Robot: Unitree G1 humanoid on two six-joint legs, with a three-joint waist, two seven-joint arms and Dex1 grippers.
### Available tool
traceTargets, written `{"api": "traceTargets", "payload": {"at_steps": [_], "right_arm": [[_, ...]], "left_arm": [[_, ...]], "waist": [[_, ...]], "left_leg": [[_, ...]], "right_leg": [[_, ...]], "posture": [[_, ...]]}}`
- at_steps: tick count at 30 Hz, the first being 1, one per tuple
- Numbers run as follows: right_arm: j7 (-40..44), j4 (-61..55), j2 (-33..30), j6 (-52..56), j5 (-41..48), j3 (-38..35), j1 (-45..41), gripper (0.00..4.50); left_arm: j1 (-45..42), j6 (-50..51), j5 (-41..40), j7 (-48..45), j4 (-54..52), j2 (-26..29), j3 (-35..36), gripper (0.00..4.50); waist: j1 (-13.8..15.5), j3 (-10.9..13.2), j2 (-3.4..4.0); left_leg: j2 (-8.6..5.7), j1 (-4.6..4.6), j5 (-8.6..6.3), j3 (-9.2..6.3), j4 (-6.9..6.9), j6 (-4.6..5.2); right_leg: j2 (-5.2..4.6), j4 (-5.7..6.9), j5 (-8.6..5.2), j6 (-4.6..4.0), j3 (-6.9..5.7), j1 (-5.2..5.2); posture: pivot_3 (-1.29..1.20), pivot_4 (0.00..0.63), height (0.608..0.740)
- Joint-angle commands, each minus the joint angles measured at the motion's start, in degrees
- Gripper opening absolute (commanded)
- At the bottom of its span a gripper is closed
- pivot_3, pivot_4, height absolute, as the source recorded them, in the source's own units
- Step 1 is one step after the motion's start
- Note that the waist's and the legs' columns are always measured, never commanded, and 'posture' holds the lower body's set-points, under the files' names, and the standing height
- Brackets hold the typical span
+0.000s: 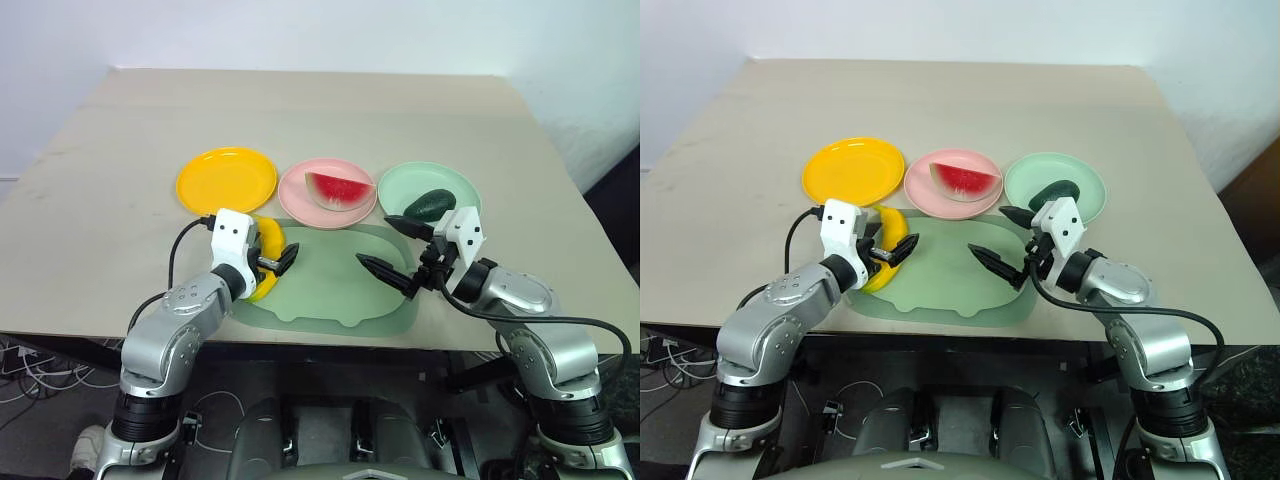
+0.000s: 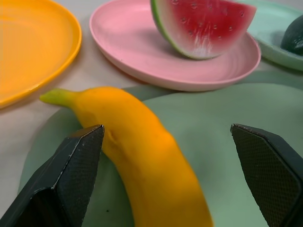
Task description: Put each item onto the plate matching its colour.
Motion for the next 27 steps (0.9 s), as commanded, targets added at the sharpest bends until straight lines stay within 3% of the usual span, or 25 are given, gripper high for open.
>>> {"api": "traceTargets", "payload": {"at_steps": [1, 11, 19, 27], "right_arm": [[-0.01, -0.55, -0.98, -1.6, -0.41, -1.24, 0.62, 4.46], [0.56, 3.13, -1.1, -5.8, -2.3, -1.13, 0.92, 4.46], [0.75, 5.85, -0.89, -8.36, -4.27, -0.37, 0.56, 4.5], [1.35, 7.39, 0.73, -9.79, -4.48, 0.87, -0.43, 4.5]], "left_arm": [[-2.26, 6.5, 0.13, 3.51, -1.42, -1.54, 1.41, 4.5], [-7.05, 18.76, -1.07, 4.68, 1.19, -3.85, 4.84, 4.5], [-9.01, 22.77, -1.52, 3.24, 0.82, -4.26, 7.09, 1.92], [-12.46, 3.95, 3.45, -0.03, 1.98, -0.18, 6.11, 1.89]], "waist": [[0.06, 0.0, -0.02], [0.05, -0.02, -0.03], [0.02, -0.02, -0.04], [0.15, -0.01, -0.05]], "left_leg": [[-0.01, -0.01, 0.0, 0.0, 0.0, 0.0], [-0.03, 0.03, 0.01, -0.03, 0.02, -0.02], [-0.03, 0.03, 0.03, -0.03, 0.02, -0.04], [-0.03, 0.01, 0.03, -0.03, 0.02, -0.06]], "right_leg": [[0.0, 0.0, 0.0, 0.0, 0.0, 0.0], [0.0, 0.02, 0.0, 0.01, 0.0, 0.05], [0.0, 0.03, 0.0, 0.01, -0.01, 0.05], [0.0, 0.04, 0.0, 0.0, -0.01, 0.03]], "posture": [[0.0, 0.15, 0.695], [0.0, 0.15, 0.695], [0.0, 0.15, 0.695], [0.0, 0.15, 0.695]]}}
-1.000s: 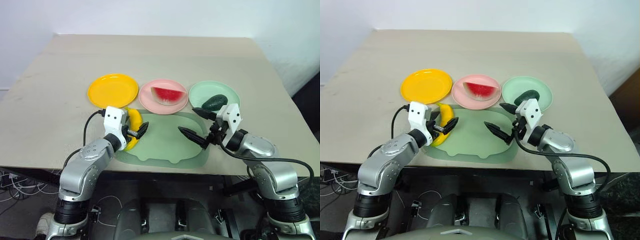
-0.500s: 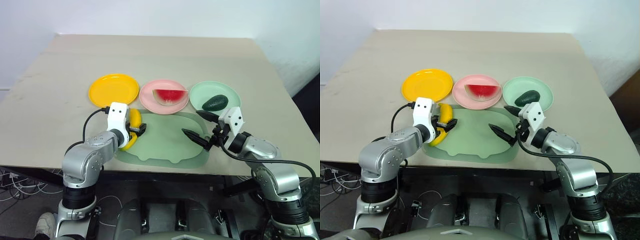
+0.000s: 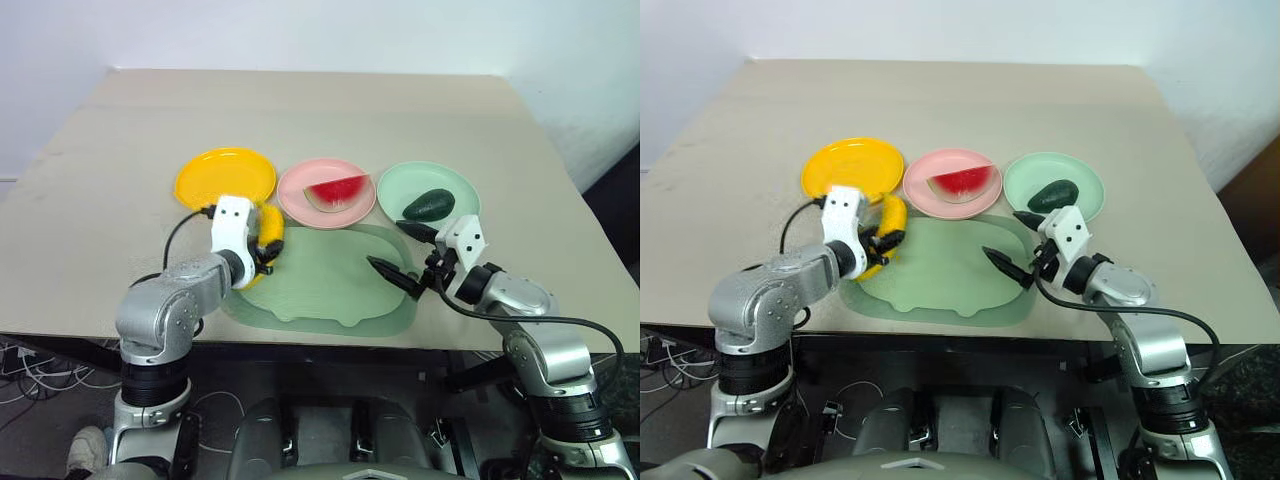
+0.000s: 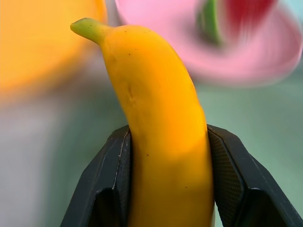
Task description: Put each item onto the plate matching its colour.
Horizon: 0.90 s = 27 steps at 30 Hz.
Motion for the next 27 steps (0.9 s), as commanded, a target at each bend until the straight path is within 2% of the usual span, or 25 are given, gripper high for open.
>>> {"api": "traceTargets", "payload": {"at_steps": [1, 6, 20, 26, 27], "right_arm": [[0.2, -0.21, 0.91, -2.18, -0.11, 0.34, -1.34, 4.5], [-0.74, 1.19, 2.69, -2.8, -0.56, 1.2, -2.5, 4.5], [-1.84, 2.41, 3.55, -2.32, -1.8, 1.72, -3.83, 4.5], [-2.74, 1.73, 3.53, -2.15, -2.11, 1.5, -3.23, 4.5], [-2.77, 1.58, 3.42, -2.15, -2.02, 1.33, -3.06, 4.5]], "left_arm": [[-3.14, -7.67, 2.83, 1.48, 3.08, -0.38, 2.13, 1.89], [-7.24, -18.98, 9.78, 6.21, 17.39, -0.19, 2.85, 1.89], [-28.04, -36.46, 10.13, 5.99, 60.22, -1.35, 8.52, 1.89], [-30.53, -40.67, 10.45, 3.7, 66.77, -1.71, 7.8, 1.89], [-30.71, -40.6, 10.86, 4.02, 67.29, -1.74, 7.46, 2.24]], "waist": [[0.05, 0.0, 0.0], [-0.17, 0.0, 0.0], [-0.28, 0.02, -0.06], [-0.29, 0.03, -0.07], [-0.23, 0.03, -0.07]], "left_leg": [[-0.01, 0.0, 0.0, 0.0, 0.0, 0.0], [-0.01, 0.02, 0.0, 0.0, -0.01, 0.0], [-0.02, -0.04, 0.01, 0.02, 0.0, 0.01], [-0.02, -0.03, 0.02, 0.05, 0.0, 0.0], [-0.02, -0.03, 0.02, 0.04, 0.01, 0.0]], "right_leg": [[-0.01, 0.0, 0.0, 0.0, 0.0, 0.01], [0.01, 0.0, 0.0, 0.0, -0.01, 0.0], [0.02, 0.0, -0.02, 0.04, -0.07, -0.02], [0.02, 0.01, -0.02, 0.05, -0.07, -0.03], [0.02, 0.02, -0.02, 0.06, -0.07, -0.02]], "posture": [[0.0, 0.15, 0.695], [0.0, 0.15, 0.695], [0.0, 0.15, 0.695], [0.0, 0.15, 0.695], [0.0, 0.15, 0.695]]}}
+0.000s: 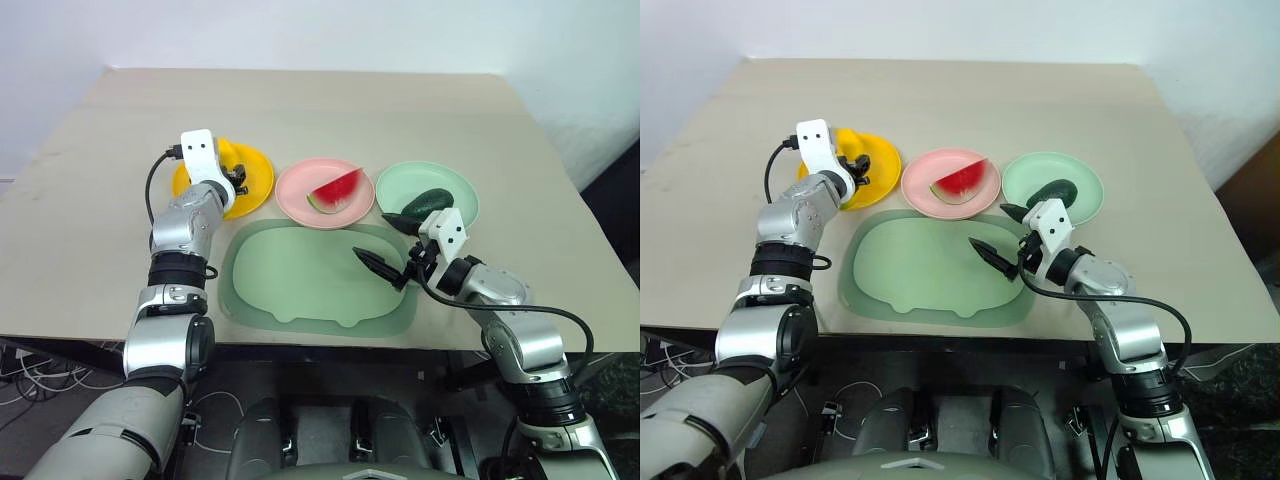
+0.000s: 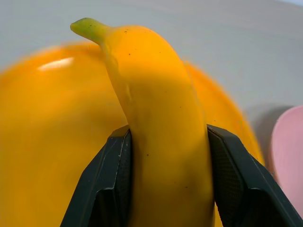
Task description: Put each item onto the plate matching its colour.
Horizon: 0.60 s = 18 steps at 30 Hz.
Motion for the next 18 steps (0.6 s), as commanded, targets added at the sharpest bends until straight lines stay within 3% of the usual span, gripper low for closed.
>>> {"api": "traceTargets", "payload": {"at_steps": [1, 7, 11, 15, 18], "right_arm": [[-0.49, -2.03, -0.3, -0.69, 0.16, -1.22, 0.15, 4.5], [-1.03, -2.47, -0.55, -0.92, 0.34, -2.06, 0.32, 4.5], [-1.36, -2.93, -0.38, -1.03, 0.5, -2.17, 0.67, 4.5], [-1.52, -3.36, -0.21, -0.91, 0.78, -2.24, 0.86, 4.5], [-1.41, -3.61, -0.4, -0.63, 1.37, -2.73, 0.93, 4.5]], "left_arm": [[-2.75, -1.24, 1.07, 0.42, 0.9, 0.11, -0.45, 2.6], [-4.95, -2.43, 0.97, -0.43, 1.4, -0.16, -0.18, 4.43], [-3.22, -2.88, 1.57, -3.66, -3.11, 0.38, -2.24, 4.47], [4.81, -2.9, 0.09, -10.74, -17.42, 1.18, -4.68, 4.47], [13.69, -8.76, 0.49, -15.78, -27.76, 2.91, -5.7, 4.47]], "waist": [[0.08, 0.0, 0.0], [-0.03, 0.0, -0.01], [-0.06, 0.0, -0.01], [-0.19, 0.0, 0.0], [-0.36, -0.01, 0.02]], "left_leg": [[0.0, 0.0, 0.0, -0.01, 0.01, 0.0], [0.0, -0.01, 0.0, -0.01, 0.02, 0.0], [0.0, 0.0, 0.0, -0.01, 0.01, 0.0], [0.0, 0.0, 0.01, 0.0, 0.01, -0.01], [0.02, 0.02, 0.02, 0.03, 0.01, -0.04]], "right_leg": [[0.0, 0.0, 0.0, 0.0, 0.0, 0.0], [0.0, 0.0, 0.0, 0.0, 0.0, 0.0], [0.0, 0.01, 0.0, 0.0, 0.0, 0.0], [0.0, 0.01, -0.01, 0.01, 0.02, -0.01], [0.02, 0.05, -0.01, 0.01, 0.06, -0.02]], "posture": [[0.0, 0.15, 0.695], [0.0, 0.15, 0.695], [0.0, 0.15, 0.695], [0.0, 0.15, 0.695], [0.0, 0.15, 0.695]]}}
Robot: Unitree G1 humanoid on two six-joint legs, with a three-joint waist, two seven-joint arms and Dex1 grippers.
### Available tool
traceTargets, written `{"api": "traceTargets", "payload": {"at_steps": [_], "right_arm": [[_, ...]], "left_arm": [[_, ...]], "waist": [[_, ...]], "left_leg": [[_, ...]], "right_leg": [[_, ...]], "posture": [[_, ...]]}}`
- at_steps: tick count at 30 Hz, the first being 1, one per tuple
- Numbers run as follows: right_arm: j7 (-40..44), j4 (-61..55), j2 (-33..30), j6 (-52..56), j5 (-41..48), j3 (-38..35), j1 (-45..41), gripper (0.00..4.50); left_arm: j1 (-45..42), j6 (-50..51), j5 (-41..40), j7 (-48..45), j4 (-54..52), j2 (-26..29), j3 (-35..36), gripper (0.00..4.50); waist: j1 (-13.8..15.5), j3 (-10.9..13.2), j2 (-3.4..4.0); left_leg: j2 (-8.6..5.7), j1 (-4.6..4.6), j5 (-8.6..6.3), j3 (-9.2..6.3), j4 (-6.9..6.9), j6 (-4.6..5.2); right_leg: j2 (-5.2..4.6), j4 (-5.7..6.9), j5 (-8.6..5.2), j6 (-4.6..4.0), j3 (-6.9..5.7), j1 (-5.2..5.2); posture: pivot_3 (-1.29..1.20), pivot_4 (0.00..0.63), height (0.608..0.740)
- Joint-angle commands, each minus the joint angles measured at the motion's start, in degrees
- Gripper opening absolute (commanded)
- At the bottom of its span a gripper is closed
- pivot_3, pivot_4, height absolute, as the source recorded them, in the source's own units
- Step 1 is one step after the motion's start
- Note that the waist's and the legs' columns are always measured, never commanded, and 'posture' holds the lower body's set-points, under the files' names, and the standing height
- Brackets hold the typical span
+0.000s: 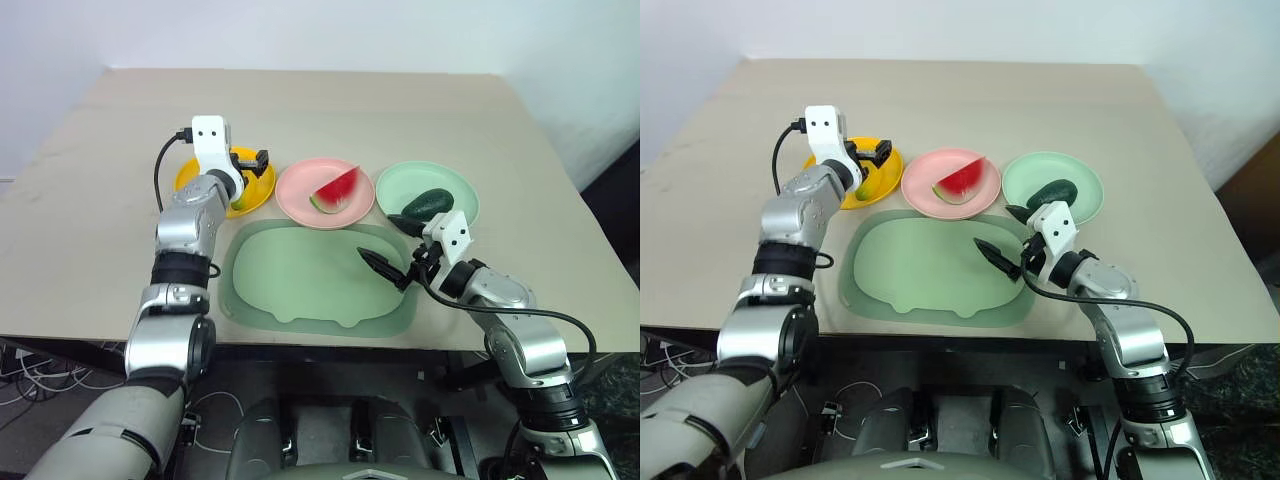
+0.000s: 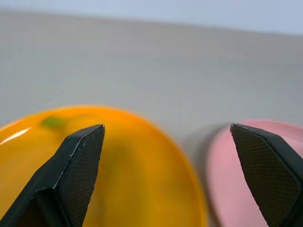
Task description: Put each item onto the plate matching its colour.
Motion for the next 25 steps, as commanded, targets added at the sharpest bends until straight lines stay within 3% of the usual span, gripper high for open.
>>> {"api": "traceTargets", "payload": {"at_steps": [1, 10, 16, 25], "right_arm": [[-0.02, -2.75, -0.36, -0.6, 1.33, -2.08, -0.04, 4.5], [2.48, -2.55, -1.74, -1.01, 4.39, -4.74, 0.43, 4.5], [4.3, -3.56, -2.71, 1.58, 7.44, -5.94, 0.17, 4.5], [7.36, -4.24, -5.03, 0.89, 9.71, -8.04, 5.45, 4.5]], "left_arm": [[8.22, -9.73, 0.24, -6.45, -12.28, 2.73, -1.12, 4.47], [30.26, -14.85, -10.8, -27.23, -30.82, 8.25, -0.75, 4.47], [38.09, -18.65, -11.74, -32.98, -33.45, 10.81, 0.21, 4.47], [42.76, -18.59, -15.35, -34.98, -34.48, 14.71, 5.06, 4.47]], "waist": [[-0.03, -0.01, 0.01], [0.49, -0.03, 0.02], [0.34, -0.03, 0.04], [0.44, -0.04, 0.04]], "left_leg": [[0.01, 0.01, 0.0, 0.01, 0.0, -0.01], [0.03, 0.01, -0.02, -0.04, 0.03, 0.03], [0.03, 0.02, -0.04, -0.05, 0.03, 0.05], [0.05, 0.01, -0.09, -0.07, 0.01, 0.13]], "right_leg": [[0.0, 0.0, 0.0, 0.0, 0.01, 0.0], [-0.04, -0.01, 0.01, -0.02, -0.01, 0.04], [-0.05, 0.0, 0.01, -0.02, -0.02, 0.04], [-0.08, -0.04, 0.01, -0.03, -0.04, 0.04]], "posture": [[0.0, 0.15, 0.695], [0.0, 0.15, 0.695], [0.0, 0.15, 0.695], [0.0, 0.15, 0.695]]}}
